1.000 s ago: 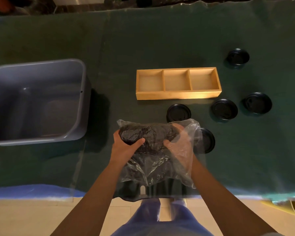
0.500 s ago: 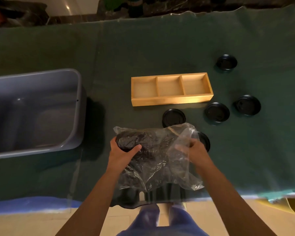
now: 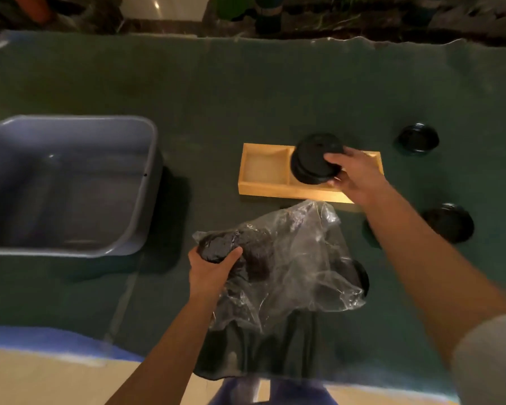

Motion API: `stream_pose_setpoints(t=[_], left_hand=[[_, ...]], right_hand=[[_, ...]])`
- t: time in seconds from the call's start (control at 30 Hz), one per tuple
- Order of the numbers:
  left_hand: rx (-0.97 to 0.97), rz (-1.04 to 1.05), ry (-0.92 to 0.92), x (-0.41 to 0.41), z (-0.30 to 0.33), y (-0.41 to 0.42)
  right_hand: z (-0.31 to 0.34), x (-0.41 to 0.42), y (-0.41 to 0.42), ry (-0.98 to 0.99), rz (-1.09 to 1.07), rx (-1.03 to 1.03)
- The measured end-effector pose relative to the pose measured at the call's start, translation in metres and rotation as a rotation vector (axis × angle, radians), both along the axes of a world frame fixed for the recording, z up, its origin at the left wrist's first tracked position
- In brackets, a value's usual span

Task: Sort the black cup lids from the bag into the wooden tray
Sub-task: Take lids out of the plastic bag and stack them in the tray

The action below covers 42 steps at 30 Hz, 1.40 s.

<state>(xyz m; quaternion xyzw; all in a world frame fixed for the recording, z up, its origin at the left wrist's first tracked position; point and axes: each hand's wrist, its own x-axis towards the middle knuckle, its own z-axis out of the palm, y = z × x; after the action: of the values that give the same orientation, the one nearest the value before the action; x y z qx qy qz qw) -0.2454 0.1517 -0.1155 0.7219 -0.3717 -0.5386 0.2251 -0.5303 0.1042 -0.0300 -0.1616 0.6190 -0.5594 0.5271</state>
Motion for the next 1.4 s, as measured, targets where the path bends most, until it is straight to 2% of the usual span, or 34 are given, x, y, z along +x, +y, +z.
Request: stream_pose_setpoints(t=[0.1, 0.27, 0.37, 0.43, 0.53, 0.6, 0.67, 0.73, 0.8, 0.9, 0.97, 1.0, 1.17, 1.33, 1.4], left_hand=[[0.018, 0.016, -0.044, -0.002, -0.002, -0.005], [0.002, 0.022, -0.078, -0.005, -0.005, -0.002], [-0.009, 0.027, -0.1, -0.006, -0.005, 0.0], [-0.009, 0.033, -0.096, -0.006, -0.005, 0.0], [-0.004, 0.034, -0.106, -0.006, -0.005, -0.001], [0.006, 0.029, -0.112, -0.006, -0.003, -0.001], [0.013, 0.024, -0.112, -0.006, -0.002, -0.001], [0.02, 0.01, -0.125, -0.006, -0.001, -0.002], [0.025, -0.008, -0.126, -0.005, 0.001, -0.002], [0.045, -0.044, -0.102, -0.003, 0.003, -0.003], [0.079, -0.035, -0.036, -0.002, 0.005, -0.004], [0.098, -0.013, 0.01, -0.002, 0.005, -0.005], [0.123, -0.057, 0.071, 0.002, 0.001, -0.007], [0.055, -0.141, 0.1, 0.008, 0.003, -0.005], [0.043, -0.141, 0.108, 0.011, 0.002, -0.004]], right_hand=[[-0.024, 0.025, -0.064, 0.069, 0.135, 0.055], [-0.069, 0.043, -0.113, 0.331, 0.277, 0.193], [-0.081, 0.044, -0.121, 0.567, 0.397, 0.22], [-0.08, 0.044, -0.124, 0.792, 0.484, 0.225], [-0.078, 0.044, -0.12, 1.122, 0.546, 0.196], [-0.077, 0.043, -0.114, 1.26, 0.571, 0.198], [-0.069, 0.04, -0.108, 1.196, 0.494, 0.195], [-0.051, 0.029, -0.097, 1.017, 0.337, 0.181], [-0.031, 0.008, -0.069, 0.864, 0.333, 0.195], [-0.011, -0.022, 0.019, 0.657, 0.637, 0.317], [-0.011, -0.02, 0.08, 0.436, 0.852, 0.41], [-0.017, -0.011, 0.1, 0.388, 0.915, 0.395], [-0.057, 0.063, 0.1, 0.578, 0.887, 0.137], [-0.075, 0.107, 0.081, 0.368, 0.825, 0.084], [-0.081, 0.12, 0.079, 0.421, 0.774, 0.112]])
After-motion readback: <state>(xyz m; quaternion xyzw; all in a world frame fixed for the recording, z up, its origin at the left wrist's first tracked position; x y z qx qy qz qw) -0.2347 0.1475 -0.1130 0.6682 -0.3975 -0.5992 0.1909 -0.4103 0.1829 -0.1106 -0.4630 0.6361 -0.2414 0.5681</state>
